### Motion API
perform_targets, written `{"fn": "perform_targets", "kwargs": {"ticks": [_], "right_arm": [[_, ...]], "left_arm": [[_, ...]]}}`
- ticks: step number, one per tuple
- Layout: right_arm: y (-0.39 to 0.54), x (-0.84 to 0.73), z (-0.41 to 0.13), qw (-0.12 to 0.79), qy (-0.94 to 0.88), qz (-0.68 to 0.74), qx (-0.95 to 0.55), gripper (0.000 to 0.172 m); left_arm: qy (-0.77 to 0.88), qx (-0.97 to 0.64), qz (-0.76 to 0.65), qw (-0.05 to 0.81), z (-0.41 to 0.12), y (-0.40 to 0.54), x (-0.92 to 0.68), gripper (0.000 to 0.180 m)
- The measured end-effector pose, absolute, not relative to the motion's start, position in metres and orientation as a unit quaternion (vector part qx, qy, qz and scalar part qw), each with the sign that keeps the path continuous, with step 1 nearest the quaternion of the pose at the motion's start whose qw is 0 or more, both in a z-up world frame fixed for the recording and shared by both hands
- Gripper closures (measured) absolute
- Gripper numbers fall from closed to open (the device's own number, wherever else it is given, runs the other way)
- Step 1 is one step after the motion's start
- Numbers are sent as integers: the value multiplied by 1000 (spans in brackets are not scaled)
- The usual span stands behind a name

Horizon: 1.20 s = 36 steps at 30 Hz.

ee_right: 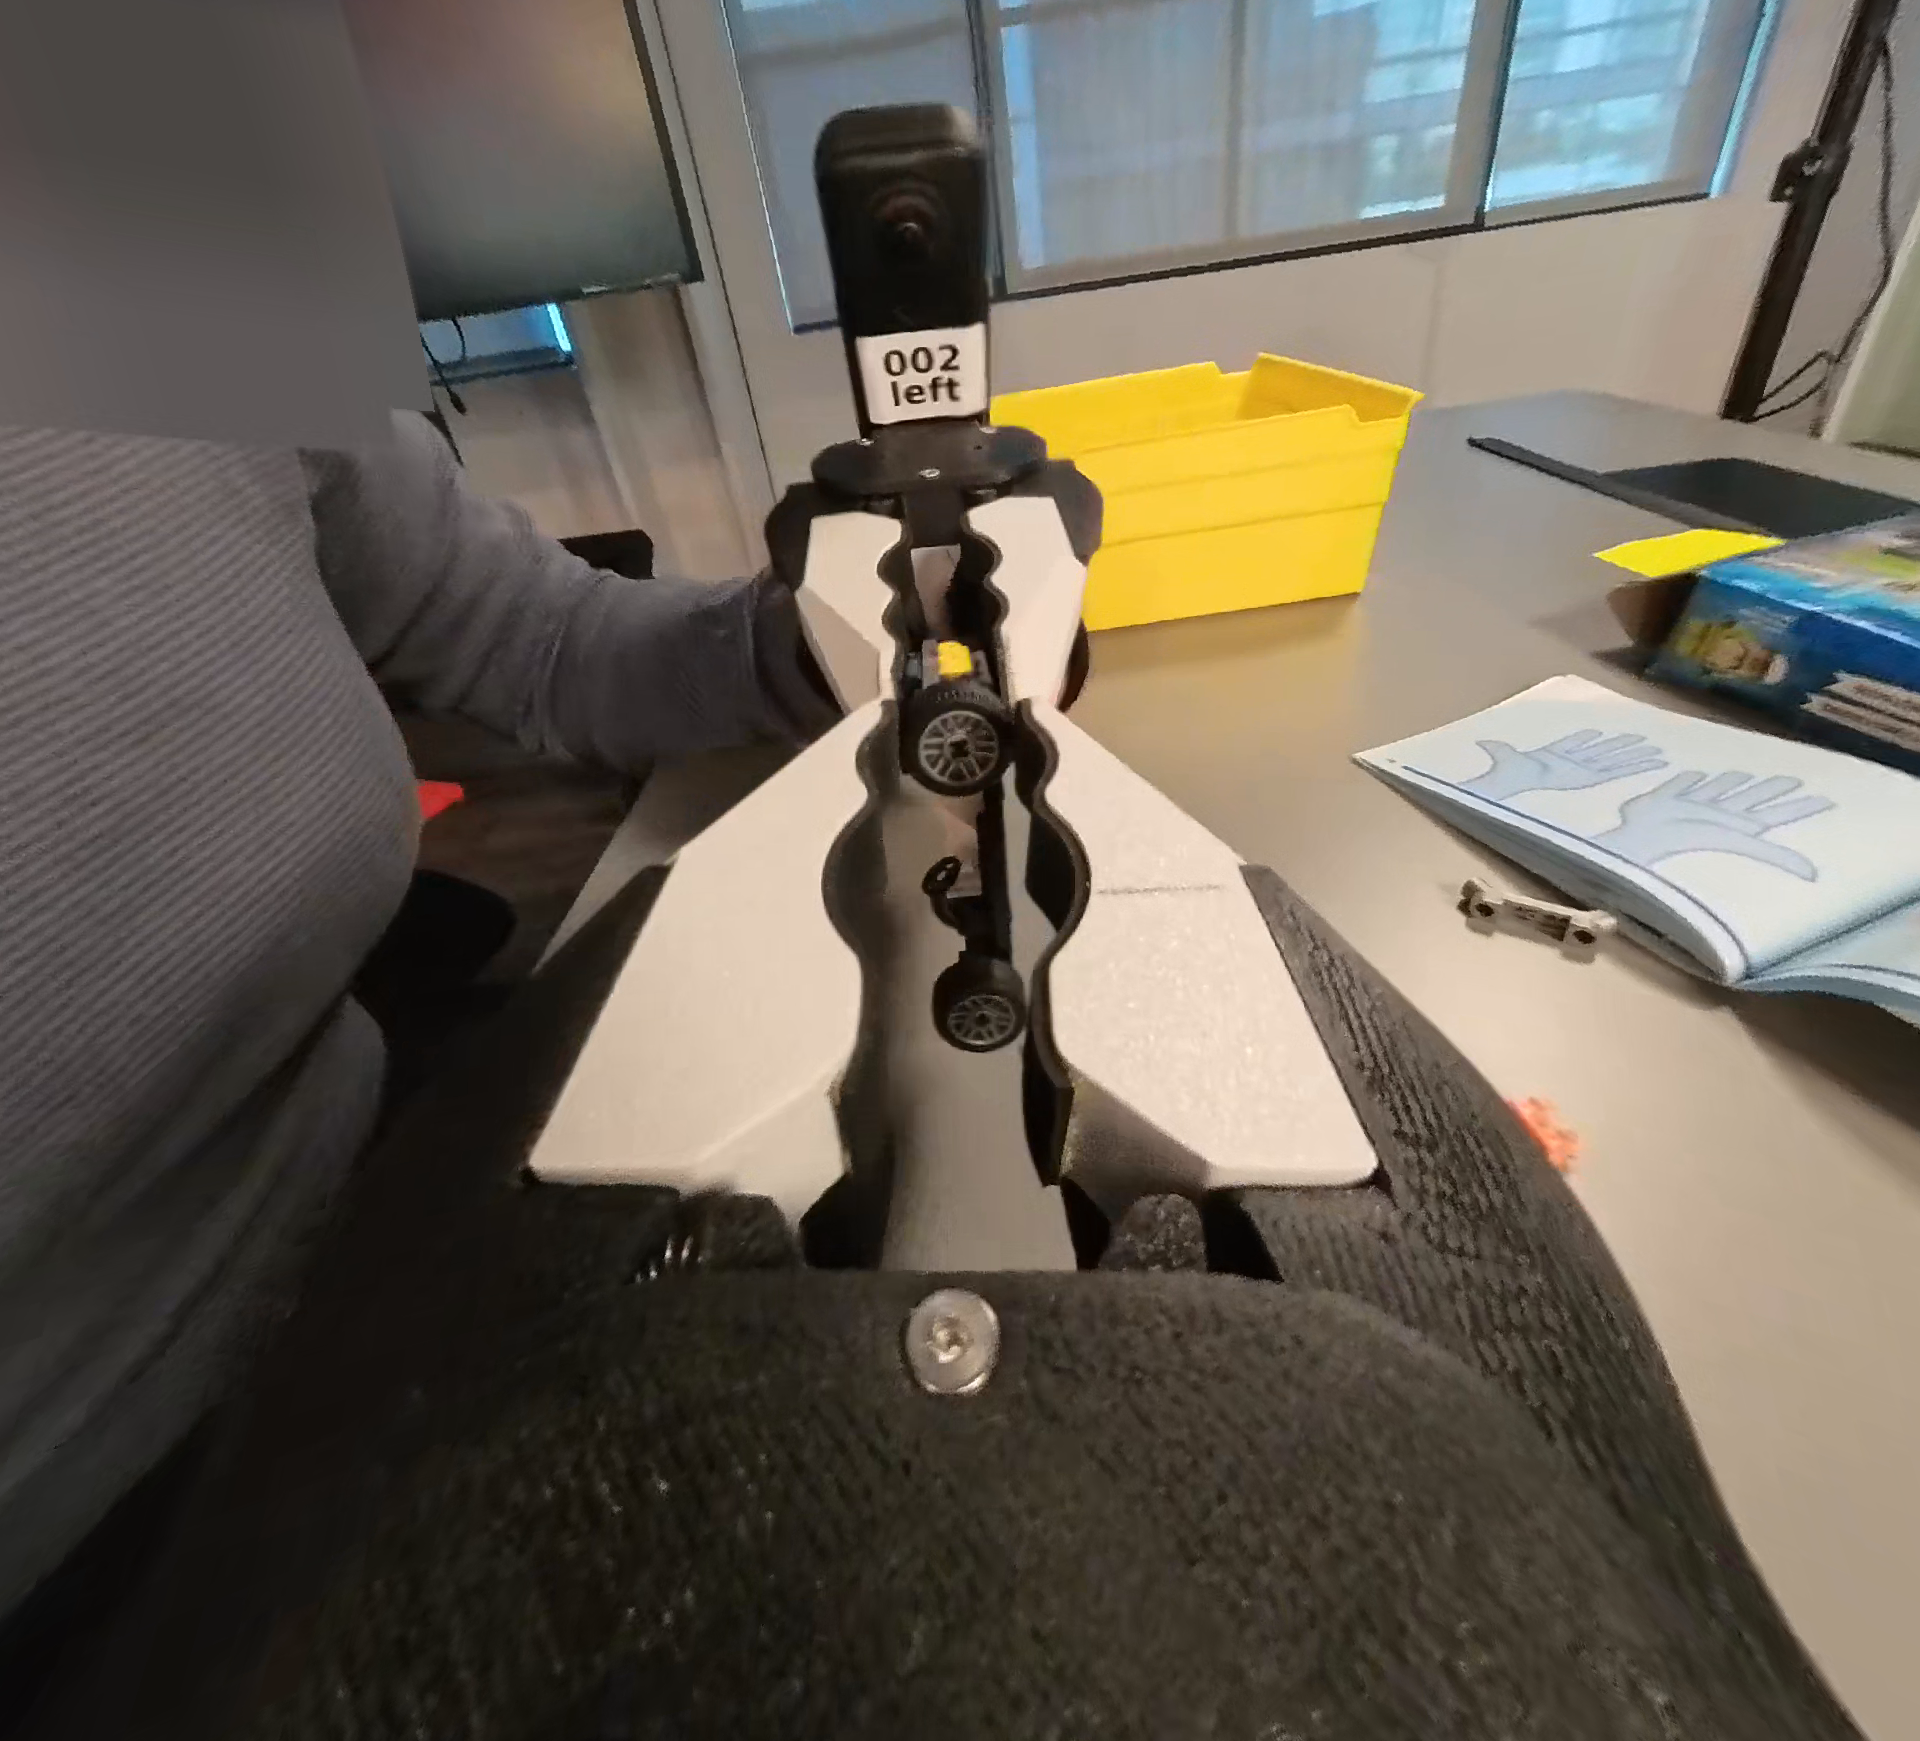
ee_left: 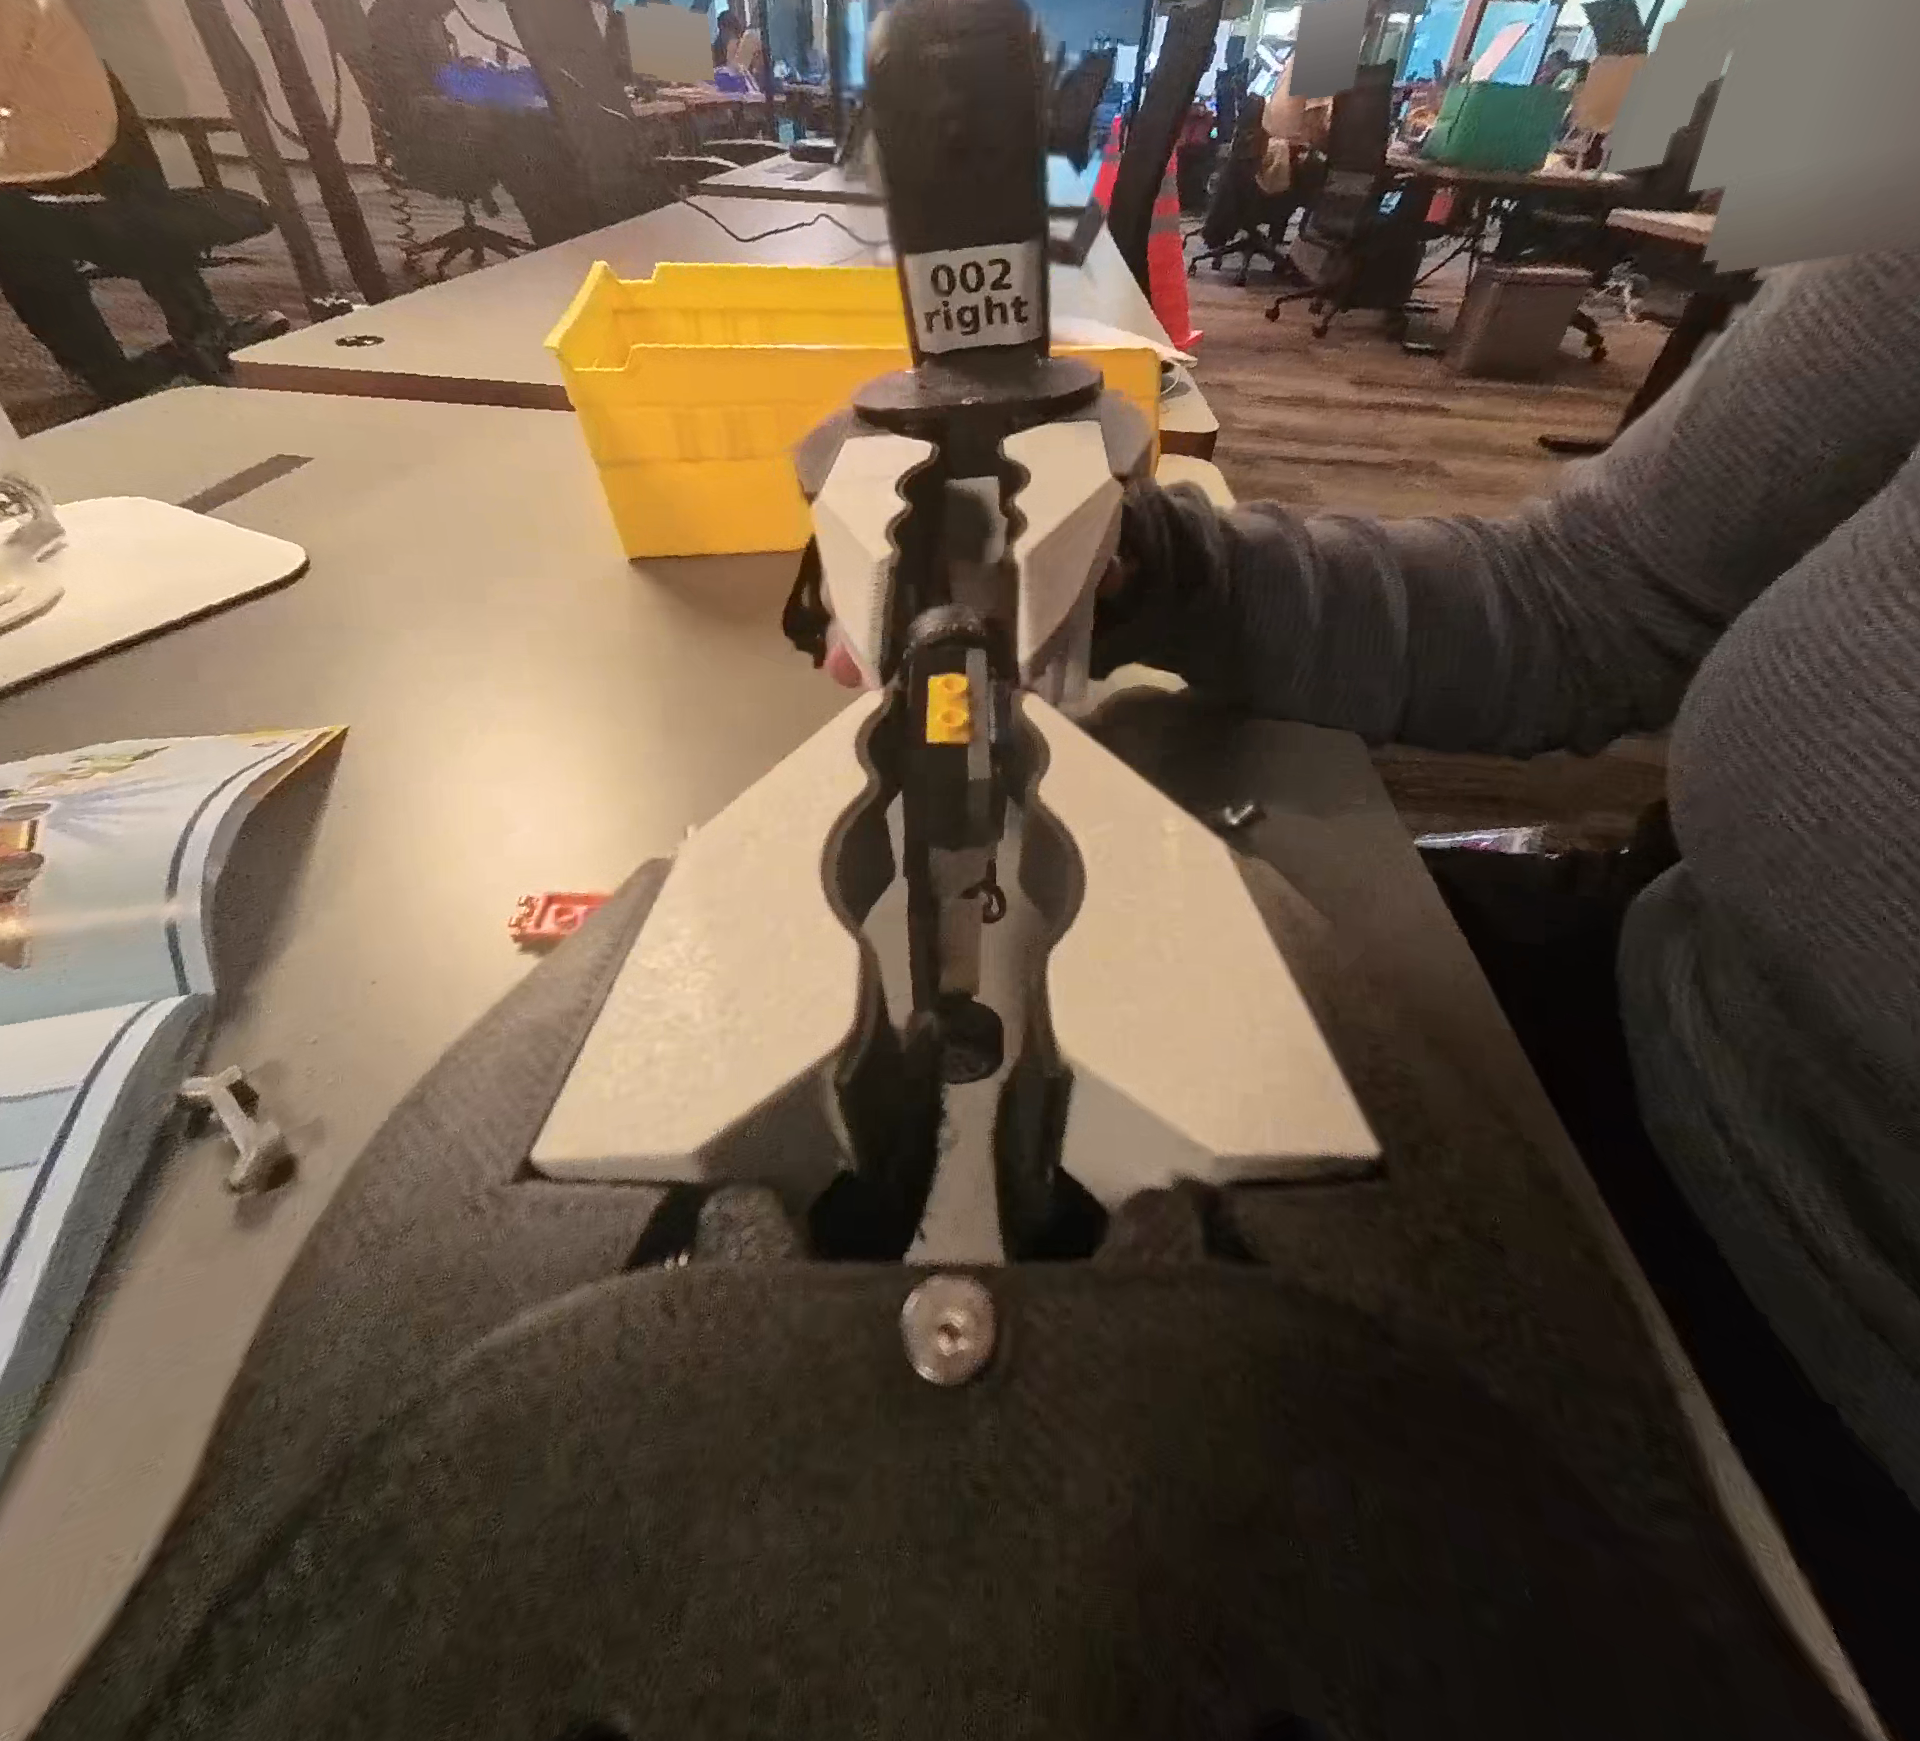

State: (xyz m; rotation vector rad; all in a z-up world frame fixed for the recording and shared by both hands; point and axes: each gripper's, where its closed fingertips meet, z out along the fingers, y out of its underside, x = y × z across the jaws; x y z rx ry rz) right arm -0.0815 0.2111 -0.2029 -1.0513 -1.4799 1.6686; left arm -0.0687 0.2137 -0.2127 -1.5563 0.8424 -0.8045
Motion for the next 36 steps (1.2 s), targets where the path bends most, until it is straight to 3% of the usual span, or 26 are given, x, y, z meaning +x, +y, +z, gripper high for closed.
{"fn": "perform_targets", "kwargs": {"ticks": [15,23,24,27,31,33,36], "right_arm": [[209,-88,-225,396,-656,505,-397,152],[197,-83,-217,402,-665,510,-369,154],[199,-73,-213,414,-674,494,-362,172],[247,-42,-186,477,-598,505,-401,172],[222,-76,-217,405,-639,504,-418,171],[213,-85,-213,379,-616,547,-422,154],[213,-86,-204,259,-538,657,-460,139]], "left_arm": [[448,-682,-191,545,-234,213,-80,163],[459,-673,-232,531,-225,198,-80,163],[453,-675,-234,533,-224,199,-84,163],[349,-647,-293,612,-174,196,-139,164],[364,-660,-297,586,-189,204,-114,164],[381,-665,-286,575,-199,205,-101,163],[410,-654,-217,598,-202,209,-98,164]]}}
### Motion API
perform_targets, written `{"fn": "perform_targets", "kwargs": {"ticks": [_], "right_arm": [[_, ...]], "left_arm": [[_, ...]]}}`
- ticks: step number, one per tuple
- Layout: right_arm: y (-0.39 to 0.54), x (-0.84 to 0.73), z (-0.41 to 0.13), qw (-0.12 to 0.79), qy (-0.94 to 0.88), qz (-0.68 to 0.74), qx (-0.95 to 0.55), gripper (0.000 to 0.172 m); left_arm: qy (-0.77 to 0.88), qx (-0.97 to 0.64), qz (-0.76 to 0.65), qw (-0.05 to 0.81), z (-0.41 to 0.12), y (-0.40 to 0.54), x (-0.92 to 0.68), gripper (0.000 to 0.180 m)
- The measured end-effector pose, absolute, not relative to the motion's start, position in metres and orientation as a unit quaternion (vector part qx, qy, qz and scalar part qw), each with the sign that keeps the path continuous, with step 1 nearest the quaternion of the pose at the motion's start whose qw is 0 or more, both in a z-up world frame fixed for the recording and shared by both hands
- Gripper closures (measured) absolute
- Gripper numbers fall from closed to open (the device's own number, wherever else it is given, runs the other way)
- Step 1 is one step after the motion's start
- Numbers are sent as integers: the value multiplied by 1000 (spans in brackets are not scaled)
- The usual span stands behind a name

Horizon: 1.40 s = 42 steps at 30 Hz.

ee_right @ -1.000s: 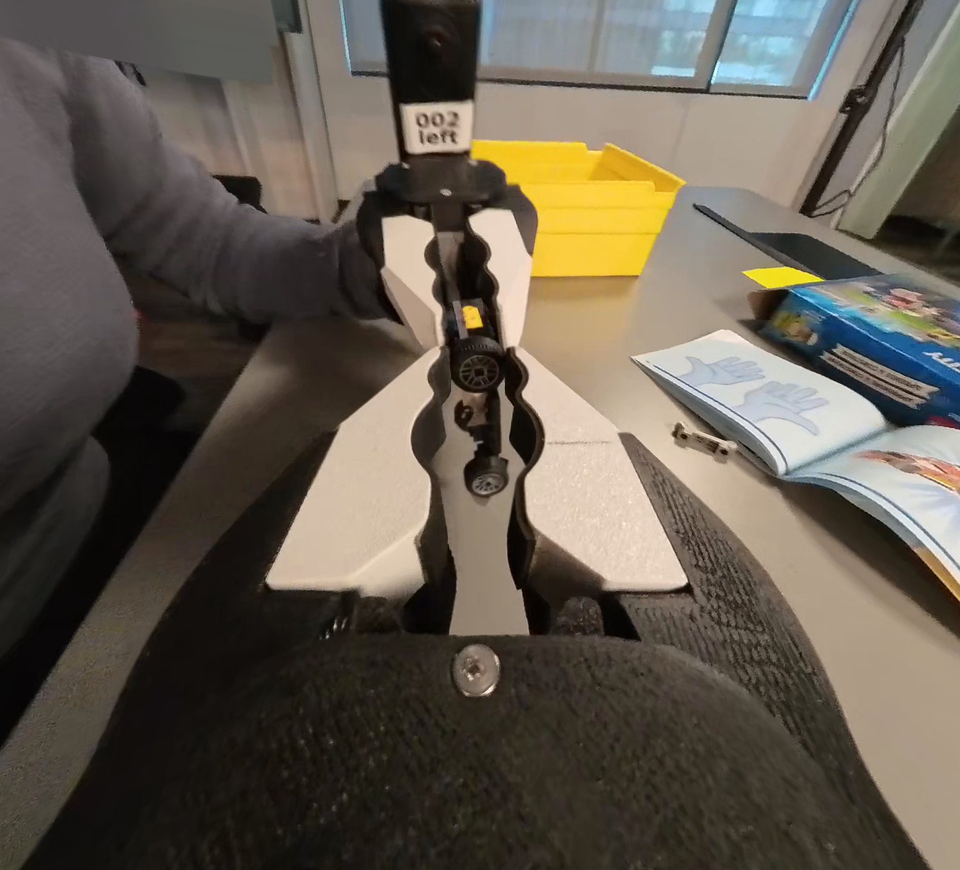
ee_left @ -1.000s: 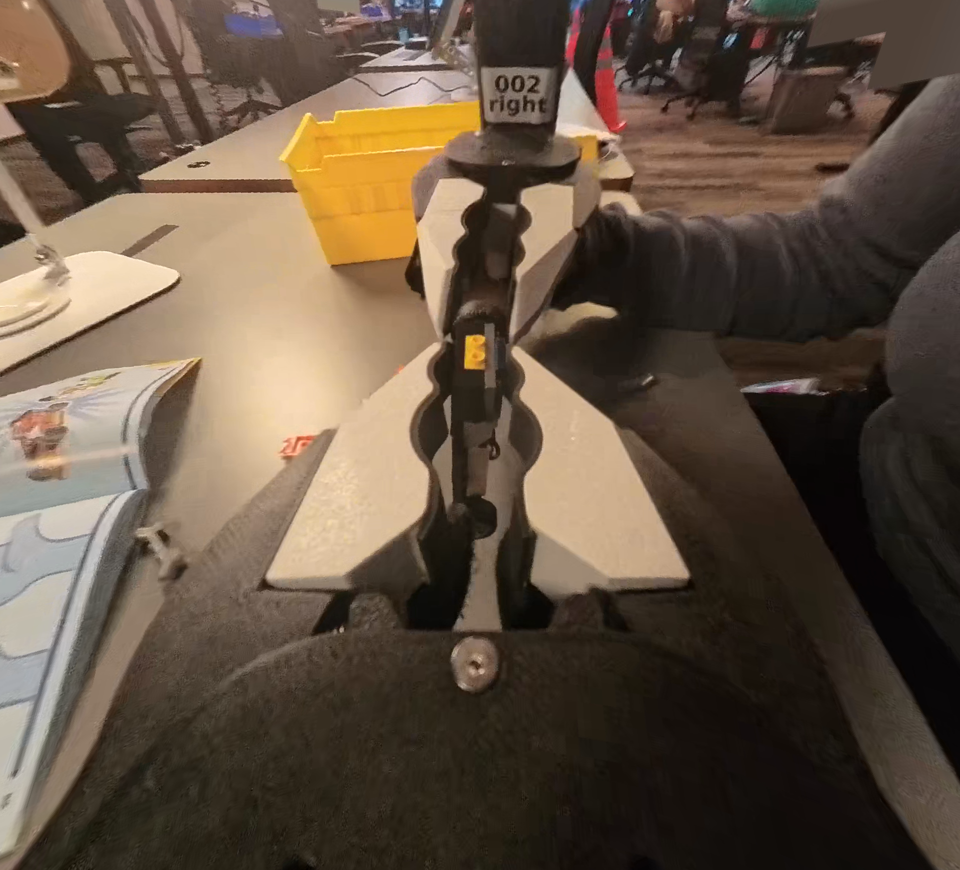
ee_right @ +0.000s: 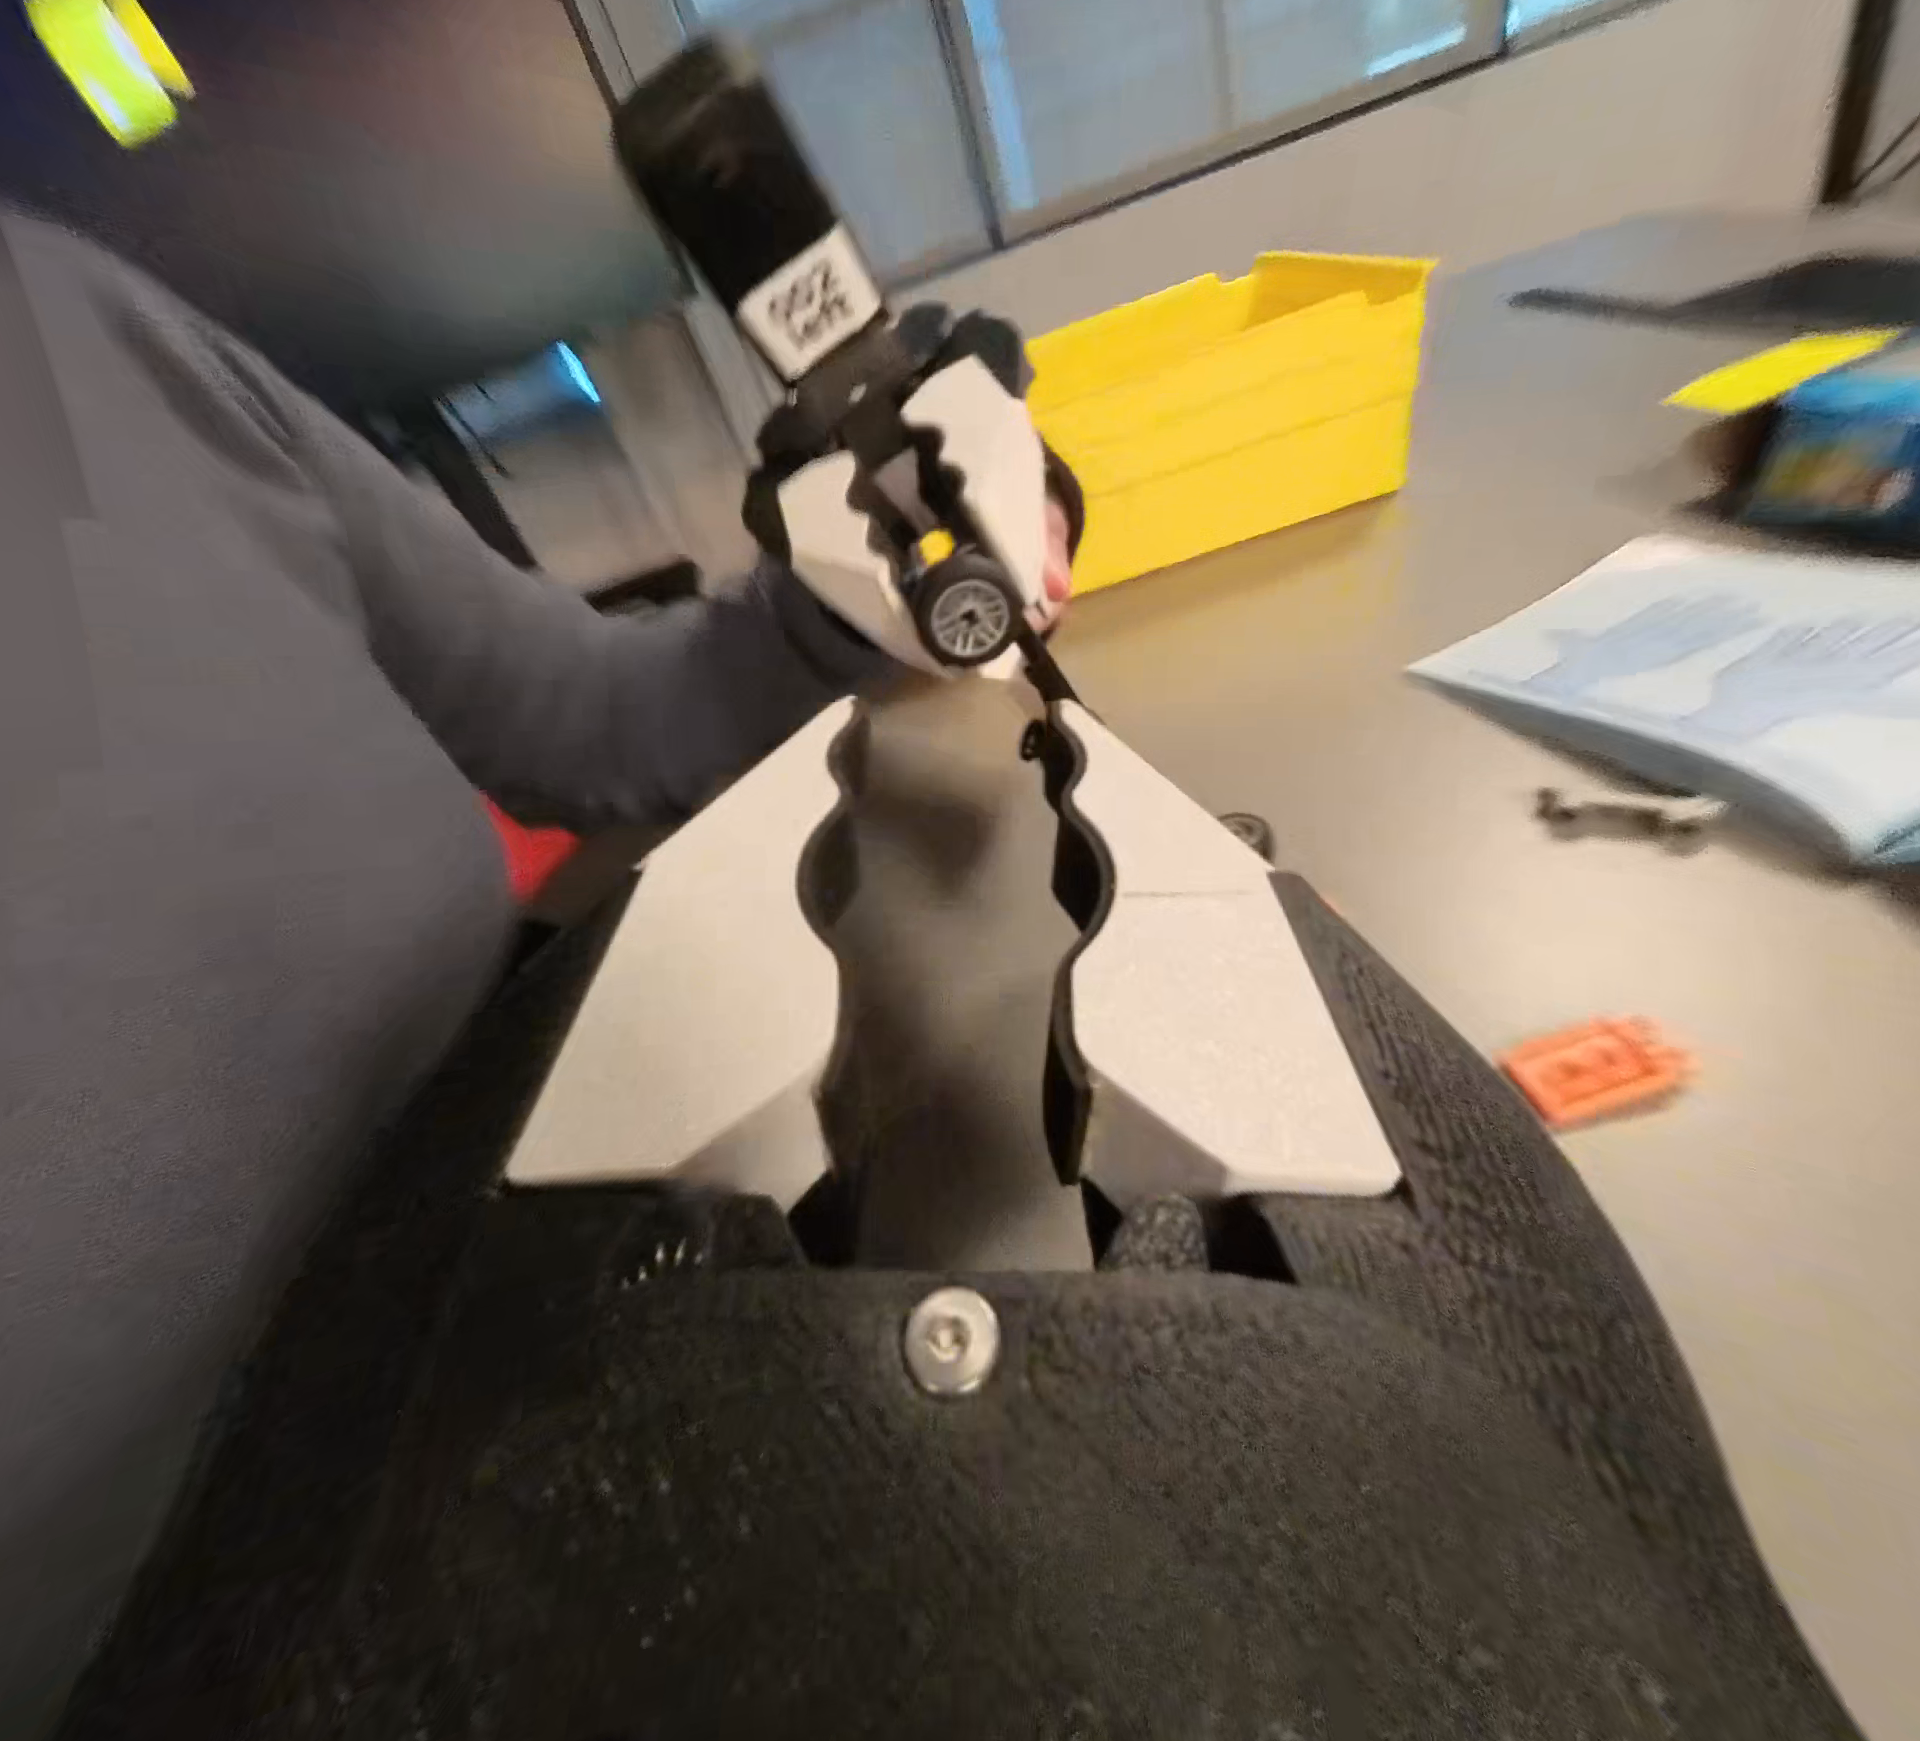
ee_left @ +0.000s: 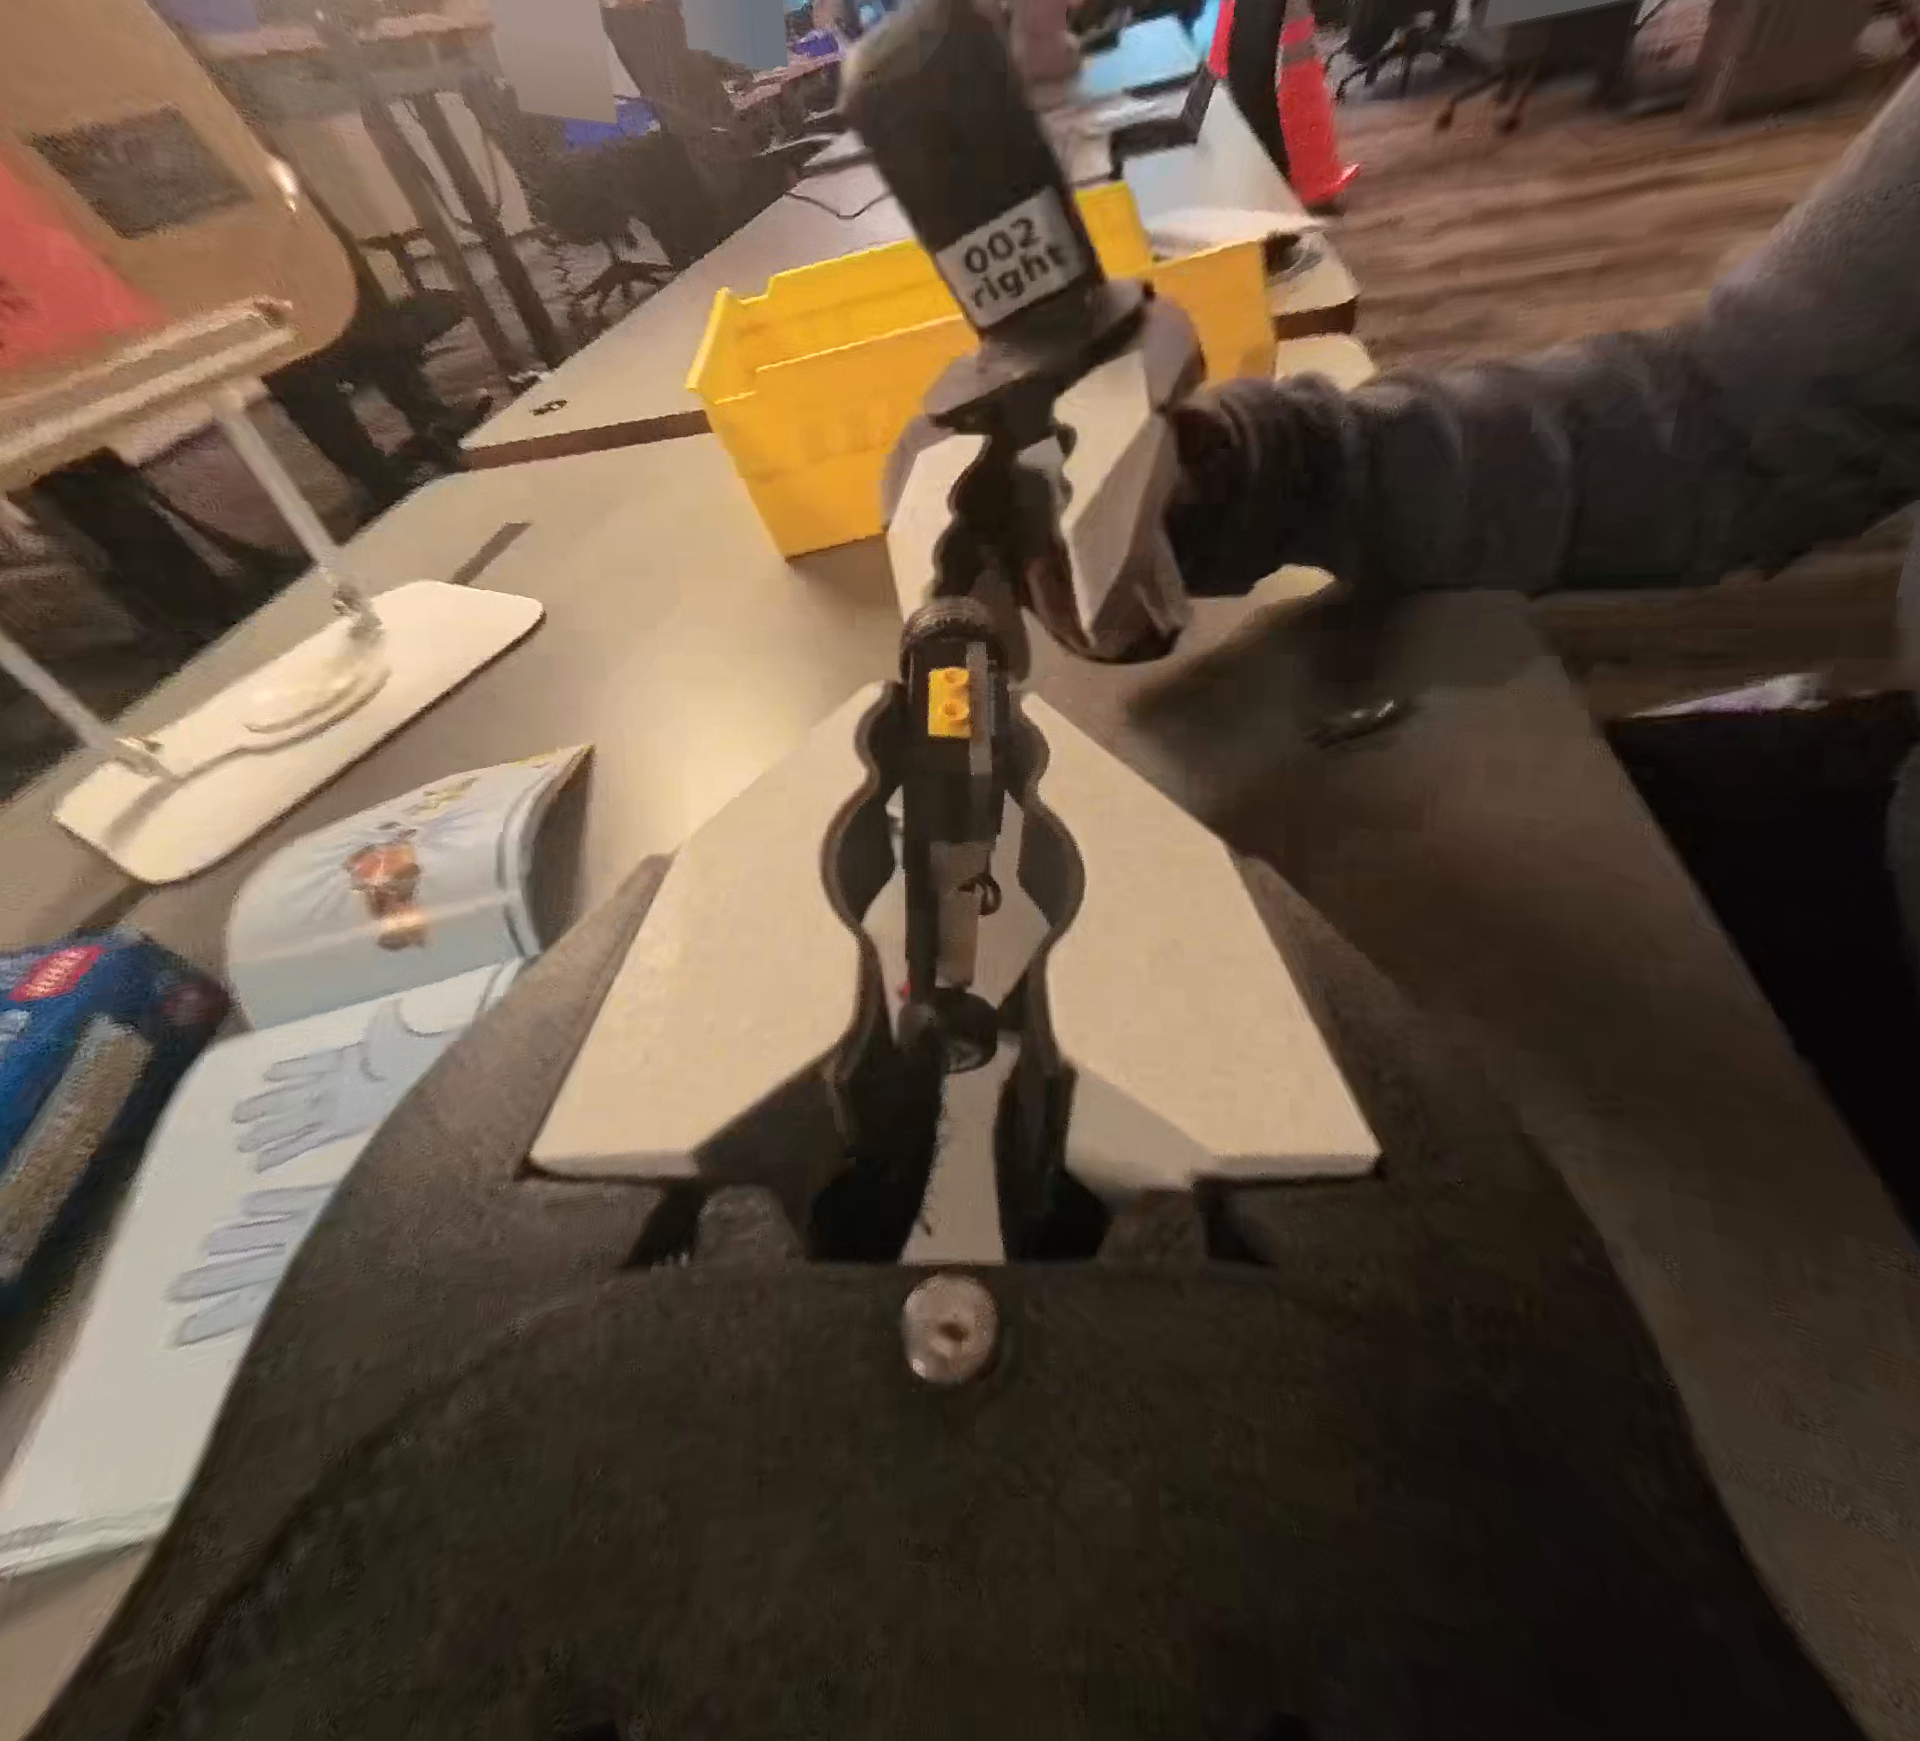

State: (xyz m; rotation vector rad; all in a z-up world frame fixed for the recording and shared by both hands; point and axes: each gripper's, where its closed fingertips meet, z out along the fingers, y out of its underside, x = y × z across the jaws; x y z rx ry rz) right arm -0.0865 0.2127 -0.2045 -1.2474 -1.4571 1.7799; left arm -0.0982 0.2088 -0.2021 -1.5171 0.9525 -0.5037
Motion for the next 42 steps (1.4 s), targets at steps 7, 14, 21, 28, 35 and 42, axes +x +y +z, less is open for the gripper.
{"fn": "perform_targets", "kwargs": {"ticks": [7,14,21,28,35,42], "right_arm": [[205,-89,-204,224,-517,689,-456,148],[197,-82,-212,330,-623,587,-398,152],[193,-82,-220,358,-664,531,-385,152],[190,-79,-214,379,-669,521,-371,152],[256,-50,-213,408,-605,507,-459,152],[254,-57,-294,277,-707,345,-552,150]], "left_arm": [[484,-615,-105,613,-212,206,-78,163],[500,-611,-113,603,-215,199,-72,163],[518,-619,-110,579,-224,196,-73,162],[526,-609,-117,582,-218,189,-73,163],[364,-602,-173,689,-162,200,-138,163],[240,-592,-337,692,-159,216,-151,164]]}}
